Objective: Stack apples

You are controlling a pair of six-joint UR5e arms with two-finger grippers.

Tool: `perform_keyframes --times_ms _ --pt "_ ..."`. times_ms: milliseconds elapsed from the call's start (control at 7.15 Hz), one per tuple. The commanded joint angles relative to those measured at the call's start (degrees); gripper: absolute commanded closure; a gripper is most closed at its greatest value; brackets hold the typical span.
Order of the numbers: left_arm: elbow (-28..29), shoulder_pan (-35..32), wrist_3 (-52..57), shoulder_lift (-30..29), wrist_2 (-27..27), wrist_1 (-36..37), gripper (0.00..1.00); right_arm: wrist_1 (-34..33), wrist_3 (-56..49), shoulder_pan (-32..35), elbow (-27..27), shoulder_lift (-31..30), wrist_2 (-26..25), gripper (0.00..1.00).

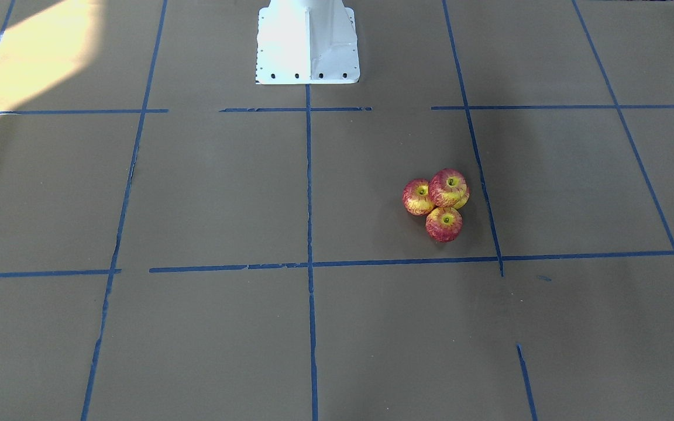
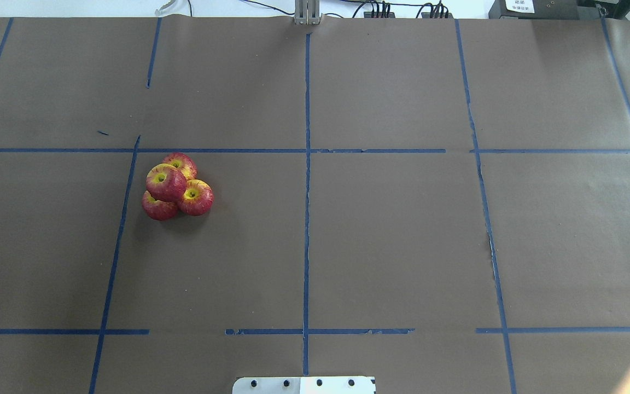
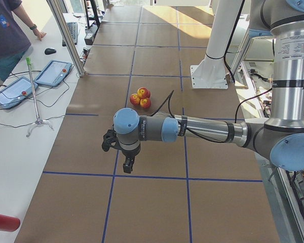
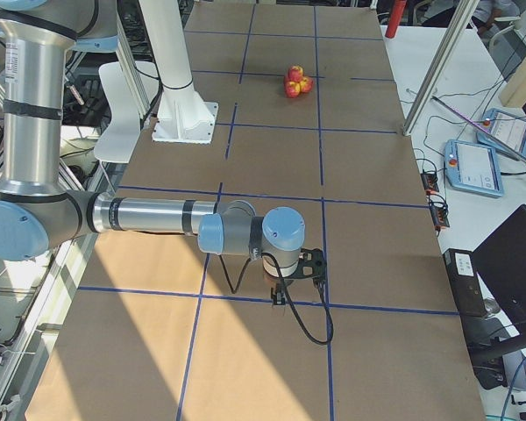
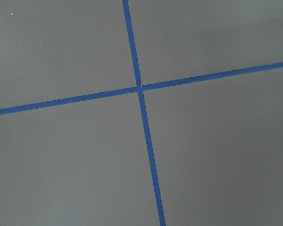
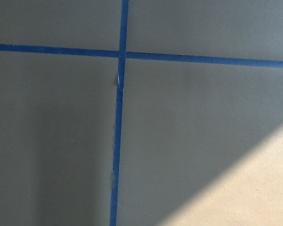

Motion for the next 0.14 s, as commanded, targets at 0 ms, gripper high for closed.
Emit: perform_keyframes --times_ms 0 --pt "-0.11 -0.05 0.0 0.0 0.0 -0.01 0.0 0.0 0.0 0.0 0.0 0.0 0.0 0.0"
